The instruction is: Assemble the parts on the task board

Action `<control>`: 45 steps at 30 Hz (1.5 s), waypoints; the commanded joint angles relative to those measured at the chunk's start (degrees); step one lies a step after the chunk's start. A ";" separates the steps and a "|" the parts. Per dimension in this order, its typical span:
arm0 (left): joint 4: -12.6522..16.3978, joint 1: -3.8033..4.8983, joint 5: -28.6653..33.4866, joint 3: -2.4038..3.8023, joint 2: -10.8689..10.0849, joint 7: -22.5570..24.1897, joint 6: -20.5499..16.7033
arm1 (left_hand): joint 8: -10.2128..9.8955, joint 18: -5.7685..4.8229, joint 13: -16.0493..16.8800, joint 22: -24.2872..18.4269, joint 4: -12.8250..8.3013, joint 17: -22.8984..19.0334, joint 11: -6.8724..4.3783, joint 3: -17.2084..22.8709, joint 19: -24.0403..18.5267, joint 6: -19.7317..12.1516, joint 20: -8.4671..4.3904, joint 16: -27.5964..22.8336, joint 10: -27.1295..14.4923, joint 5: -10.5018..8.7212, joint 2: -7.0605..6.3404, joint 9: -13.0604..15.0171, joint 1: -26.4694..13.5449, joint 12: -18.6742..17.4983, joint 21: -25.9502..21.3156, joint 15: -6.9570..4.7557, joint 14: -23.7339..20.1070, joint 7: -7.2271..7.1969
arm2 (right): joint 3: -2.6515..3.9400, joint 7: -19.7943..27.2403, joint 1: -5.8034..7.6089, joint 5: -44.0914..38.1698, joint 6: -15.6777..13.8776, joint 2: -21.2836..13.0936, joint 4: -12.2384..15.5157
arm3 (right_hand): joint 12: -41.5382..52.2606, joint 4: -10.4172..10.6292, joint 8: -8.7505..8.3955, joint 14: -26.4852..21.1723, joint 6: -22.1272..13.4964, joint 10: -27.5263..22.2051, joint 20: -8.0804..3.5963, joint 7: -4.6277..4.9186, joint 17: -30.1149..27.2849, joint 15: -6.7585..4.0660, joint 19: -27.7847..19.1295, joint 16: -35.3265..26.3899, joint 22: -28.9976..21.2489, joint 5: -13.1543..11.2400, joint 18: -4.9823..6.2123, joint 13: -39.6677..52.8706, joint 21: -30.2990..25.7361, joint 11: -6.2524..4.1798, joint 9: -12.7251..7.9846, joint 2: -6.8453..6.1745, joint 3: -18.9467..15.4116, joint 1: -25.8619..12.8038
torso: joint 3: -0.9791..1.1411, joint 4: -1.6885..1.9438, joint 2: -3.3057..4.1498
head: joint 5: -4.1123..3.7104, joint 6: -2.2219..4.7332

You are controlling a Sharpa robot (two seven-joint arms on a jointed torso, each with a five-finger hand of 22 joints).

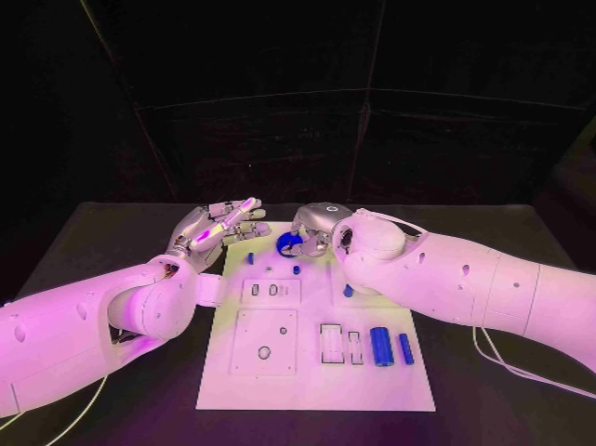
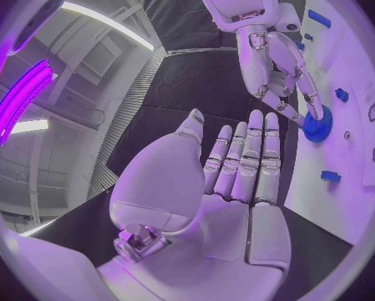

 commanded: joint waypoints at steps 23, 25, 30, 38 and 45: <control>0.27 0.08 -0.09 0.05 -0.14 0.20 0.59 | -0.23 0.37 -0.07 -0.09 -0.27 0.08 0.14 0.02 0.27 0.50 0.03 -0.40 0.29 -0.13 0.42 -0.05 0.38 -0.30 -0.28 0.20 -0.04 1.55 | -0.11 0.21 -0.07 1.14 -7.94 -4.30 3.30 | 0.24 -1.25 -0.86 5.03 0.77 0.36 0.53 0.09 10.67 0.43 0.10 0.14 0.12 3.72 -1.12 6.21 0.27 0.08 0.10 0.68 -1.45 3.14 | 0.04 -0.07 -0.05 | 0.14 0.02; 0.27 0.08 -0.09 0.05 -0.21 0.20 0.58 | -0.23 0.37 -0.07 -0.09 -0.27 0.08 0.14 0.02 0.27 0.50 0.03 -0.40 0.29 -0.13 0.42 -0.05 0.38 -0.30 -0.28 0.20 -0.04 1.55 | -0.12 0.74 -0.07 1.50 -9.47 -5.60 4.47 | 0.28 -1.71 -0.89 5.02 0.96 0.43 0.48 0.03 10.62 0.38 0.09 0.12 0.10 3.70 -1.12 6.27 0.26 0.02 0.10 0.68 -1.53 3.95 | 0.08 -0.09 -0.06 | 0.18 0.09; 0.30 0.08 -0.09 0.05 -0.55 0.25 0.56 | -0.23 0.37 -0.07 -0.09 -0.27 0.08 0.14 0.02 0.27 0.50 0.03 -0.40 0.29 -0.13 0.42 -0.05 0.38 -0.30 -0.28 0.20 -0.04 1.55 | -0.12 4.75 -0.05 6.64 -11.74 -11.12 8.75 | 0.17 -3.82 -0.78 4.97 1.81 0.39 0.31 -0.20 10.43 0.17 -0.02 0.03 -0.07 2.85 -1.08 6.19 0.18 -0.21 0.17 0.08 -1.65 7.19 | 0.01 -0.39 -0.17 | 0.13 0.27; 0.31 0.08 -0.09 0.04 -0.76 0.37 0.57 | -0.24 0.37 -0.07 -0.12 -0.29 0.09 0.13 0.03 0.28 0.52 0.04 -0.44 0.31 -0.13 0.50 -0.05 0.41 -0.31 -0.30 0.20 -0.04 1.53 | -0.15 16.64 0.03 21.11 -8.69 -21.44 11.92 | -1.67 -9.07 0.22 4.63 4.18 -1.30 -0.10 -0.76 8.99 -0.35 -1.56 -0.54 -2.84 0.75 -0.55 4.35 -1.20 -0.79 0.30 -1.37 -1.51 14.37 | 0.20 -1.21 -0.34 | -0.63 0.96; -0.09 0.07 -0.09 0.04 -0.31 0.48 0.64 | -0.23 0.38 -0.05 -0.15 -0.33 0.10 0.09 0.02 0.31 0.62 0.03 -0.48 0.42 -0.14 0.57 -0.03 0.46 -0.28 -0.32 0.19 0.02 1.46 | -0.17 22.64 0.02 24.28 -5.77 -24.82 9.45 | -1.54 -10.29 -0.04 4.82 3.79 -1.18 -0.20 -0.92 9.79 -0.46 -1.54 -0.32 -2.80 0.86 -0.57 4.52 -1.22 -0.92 0.09 -2.13 -2.01 15.52 | 0.65 -1.53 -0.27 | -0.83 1.00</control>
